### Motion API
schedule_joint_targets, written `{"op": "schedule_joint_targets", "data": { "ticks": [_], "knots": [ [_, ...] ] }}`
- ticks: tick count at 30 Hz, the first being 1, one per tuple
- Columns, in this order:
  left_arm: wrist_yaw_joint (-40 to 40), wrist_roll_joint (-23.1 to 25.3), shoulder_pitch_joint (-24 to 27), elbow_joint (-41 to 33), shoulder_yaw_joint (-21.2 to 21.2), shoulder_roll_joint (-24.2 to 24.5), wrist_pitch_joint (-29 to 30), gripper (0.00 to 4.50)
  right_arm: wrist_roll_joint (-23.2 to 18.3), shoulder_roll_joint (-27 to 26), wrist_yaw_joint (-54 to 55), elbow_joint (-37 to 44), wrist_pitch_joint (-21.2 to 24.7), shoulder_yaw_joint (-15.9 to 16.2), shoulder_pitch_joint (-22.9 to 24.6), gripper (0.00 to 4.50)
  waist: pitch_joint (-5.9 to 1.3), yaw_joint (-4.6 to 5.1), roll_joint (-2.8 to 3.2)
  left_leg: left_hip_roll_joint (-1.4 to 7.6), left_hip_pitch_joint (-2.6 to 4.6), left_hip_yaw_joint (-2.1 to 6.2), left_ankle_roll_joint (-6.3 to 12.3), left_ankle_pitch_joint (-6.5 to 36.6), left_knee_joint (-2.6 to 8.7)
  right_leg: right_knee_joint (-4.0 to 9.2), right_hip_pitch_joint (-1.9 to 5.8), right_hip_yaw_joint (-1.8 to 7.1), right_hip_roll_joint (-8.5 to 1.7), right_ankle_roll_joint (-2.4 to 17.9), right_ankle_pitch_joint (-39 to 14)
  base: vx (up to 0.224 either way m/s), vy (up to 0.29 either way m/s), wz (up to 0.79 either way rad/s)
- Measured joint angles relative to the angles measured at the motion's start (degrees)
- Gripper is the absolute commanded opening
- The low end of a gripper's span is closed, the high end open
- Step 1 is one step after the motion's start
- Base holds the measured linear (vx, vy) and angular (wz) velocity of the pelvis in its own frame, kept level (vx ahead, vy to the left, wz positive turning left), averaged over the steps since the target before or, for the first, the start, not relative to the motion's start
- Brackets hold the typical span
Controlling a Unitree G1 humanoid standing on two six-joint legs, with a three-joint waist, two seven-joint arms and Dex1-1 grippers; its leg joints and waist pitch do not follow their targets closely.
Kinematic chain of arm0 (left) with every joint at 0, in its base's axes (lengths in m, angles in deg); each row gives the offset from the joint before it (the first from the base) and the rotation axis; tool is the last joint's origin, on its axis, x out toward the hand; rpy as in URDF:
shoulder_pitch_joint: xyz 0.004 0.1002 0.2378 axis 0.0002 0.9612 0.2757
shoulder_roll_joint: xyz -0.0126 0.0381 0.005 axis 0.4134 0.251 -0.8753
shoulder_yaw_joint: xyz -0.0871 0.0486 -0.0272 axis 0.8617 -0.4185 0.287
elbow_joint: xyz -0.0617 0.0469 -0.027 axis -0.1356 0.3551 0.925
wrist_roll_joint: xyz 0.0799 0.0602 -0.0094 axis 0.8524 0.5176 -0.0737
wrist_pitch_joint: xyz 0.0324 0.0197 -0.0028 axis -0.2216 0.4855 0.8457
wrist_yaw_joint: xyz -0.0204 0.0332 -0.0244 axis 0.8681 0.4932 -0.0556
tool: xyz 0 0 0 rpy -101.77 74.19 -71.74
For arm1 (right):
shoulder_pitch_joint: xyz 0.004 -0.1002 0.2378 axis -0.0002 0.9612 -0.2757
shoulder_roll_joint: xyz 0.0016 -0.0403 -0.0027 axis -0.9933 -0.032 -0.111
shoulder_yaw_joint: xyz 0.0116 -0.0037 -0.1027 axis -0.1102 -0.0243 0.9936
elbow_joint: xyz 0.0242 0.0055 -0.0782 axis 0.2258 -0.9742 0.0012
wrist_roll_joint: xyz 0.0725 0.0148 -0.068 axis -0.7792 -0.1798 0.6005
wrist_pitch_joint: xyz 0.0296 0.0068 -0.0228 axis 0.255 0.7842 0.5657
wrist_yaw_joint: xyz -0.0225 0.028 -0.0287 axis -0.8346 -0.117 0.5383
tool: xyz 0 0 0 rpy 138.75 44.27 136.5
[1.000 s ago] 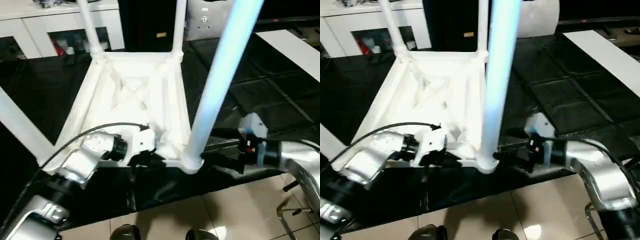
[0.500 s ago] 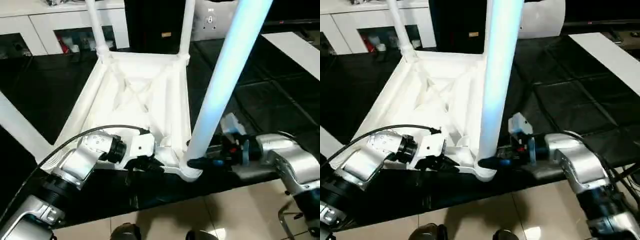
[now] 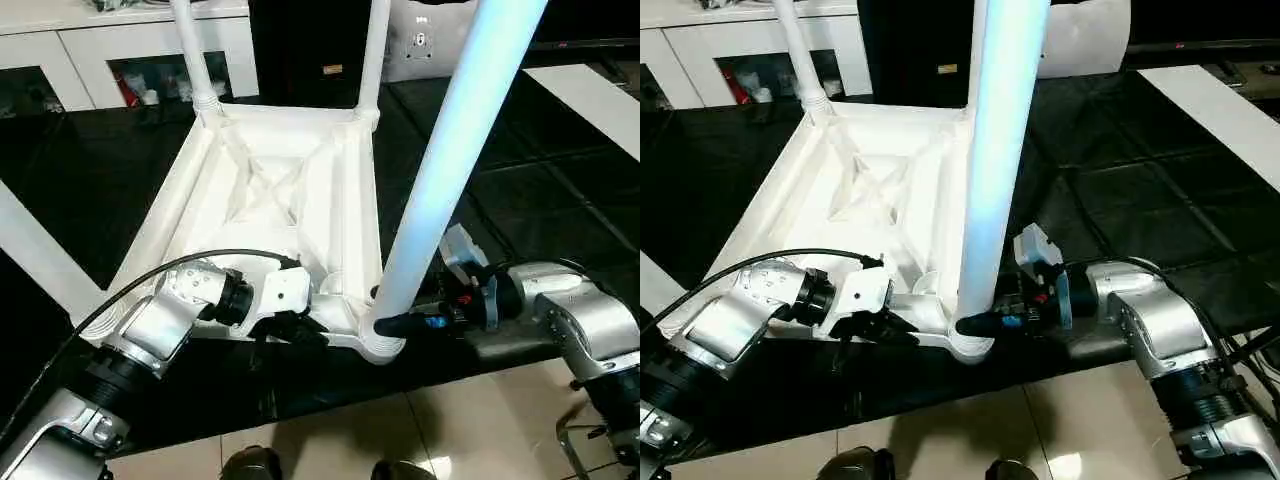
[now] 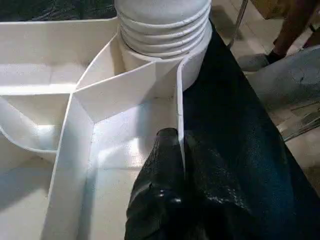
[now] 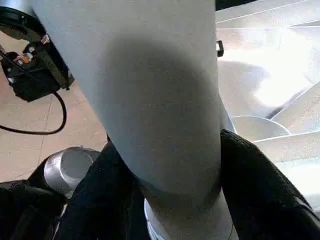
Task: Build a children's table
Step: Rotate leg to tighten
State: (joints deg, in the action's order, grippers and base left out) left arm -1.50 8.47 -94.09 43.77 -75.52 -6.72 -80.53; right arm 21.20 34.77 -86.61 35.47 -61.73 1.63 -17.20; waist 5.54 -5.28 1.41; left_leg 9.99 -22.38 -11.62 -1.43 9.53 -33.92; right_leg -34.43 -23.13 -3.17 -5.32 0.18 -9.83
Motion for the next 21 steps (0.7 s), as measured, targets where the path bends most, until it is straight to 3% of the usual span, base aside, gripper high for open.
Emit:
{"op": "schedule_joint_targets", "data": {
  "ticks": [6,9,12,15,18,20,21],
  "knots": [
    [1.8,-0.7,0.3,-1.0,1.0,-1.6,5.4,0.0,-0.1,-1.9,6.8,6.1,2.7,-2.7,5.0,2.09,0.07,-0.06,0.1,-0.02,0.1,0.0,-0.01,0.0,0.11,0.06,0.04,0.04,0.0,-0.1,-0.1,0.0,0.0,0.0],
    [5.1,-0.2,0.3,-0.6,2.5,-2.2,7.7,0.0,1.3,-6.4,16.8,9.3,4.0,-5.0,7.7,2.08,0.21,0.65,0.17,-0.07,0.4,0.01,-0.02,0.0,0.28,0.09,0.08,0.08,0.01,-0.5,-0.3,0.0,0.0,0.0],
    [9.4,0.9,-0.4,0.7,4.2,-4.4,10.1,0.0,3.5,-12.0,27.9,10.9,6.0,-7.2,8.6,2.06,0.51,2.13,0.26,-0.21,0.51,0.3,-0.03,0.0,0.61,0.64,0.05,-0.09,0.01,-0.7,-0.4,0.0,0.0,0.0],
    [14.9,2.1,-1.6,2.6,5.4,-7.7,12.7,0.0,7.1,-18.2,39.1,11.7,7.5,-8.9,8.4,2.05,0.72,3.26,0.44,-0.3,0.49,0.81,-0.04,0.0,1.19,1.89,0.12,-0.69,0.0,-0.7,-0.4,-0.054,0.023,-0.15],
    [20.6,3.0,-3.2,4.3,6.4,-11.1,15.3,0.0,10.6,-24.4,50.1,11.0,7.7,-10.1,7.1,2.05,1.42,4.13,0.93,-0.79,0.51,1.77,-0.05,0.0,1.62,3.22,0.36,-1.21,-0.02,-0.7,-0.5,-0.062,0.035,-0.15],
    [25.1,3.6,-3.9,5.6,8.1,-13.6,17.0,0.0,12.9,-29.5,58.0,7.9,7.1,-10.8,4.4,2.04,1.97,5.15,1.7,-0.65,0.43,2.43,-0.07,0.0,2.28,4.27,0.96,-2.65,-0.1,-0.6,-1.3,-0.098,0.038,-0.13],
    [27.0,3.8,-4.7,6.3,8.3,-14.7,17.8,0.0,13.9,-31.4,61.2,6.7,6.8,-11.3,3.4,2.04,2.43,5.17,1.85,-0.61,0.33,2.47,-0.08,0.0,2.7,2.85,0.96,-2.89,0.01,0.0,-2.8,-0.127,0.034,-0.09]
  ]
}}
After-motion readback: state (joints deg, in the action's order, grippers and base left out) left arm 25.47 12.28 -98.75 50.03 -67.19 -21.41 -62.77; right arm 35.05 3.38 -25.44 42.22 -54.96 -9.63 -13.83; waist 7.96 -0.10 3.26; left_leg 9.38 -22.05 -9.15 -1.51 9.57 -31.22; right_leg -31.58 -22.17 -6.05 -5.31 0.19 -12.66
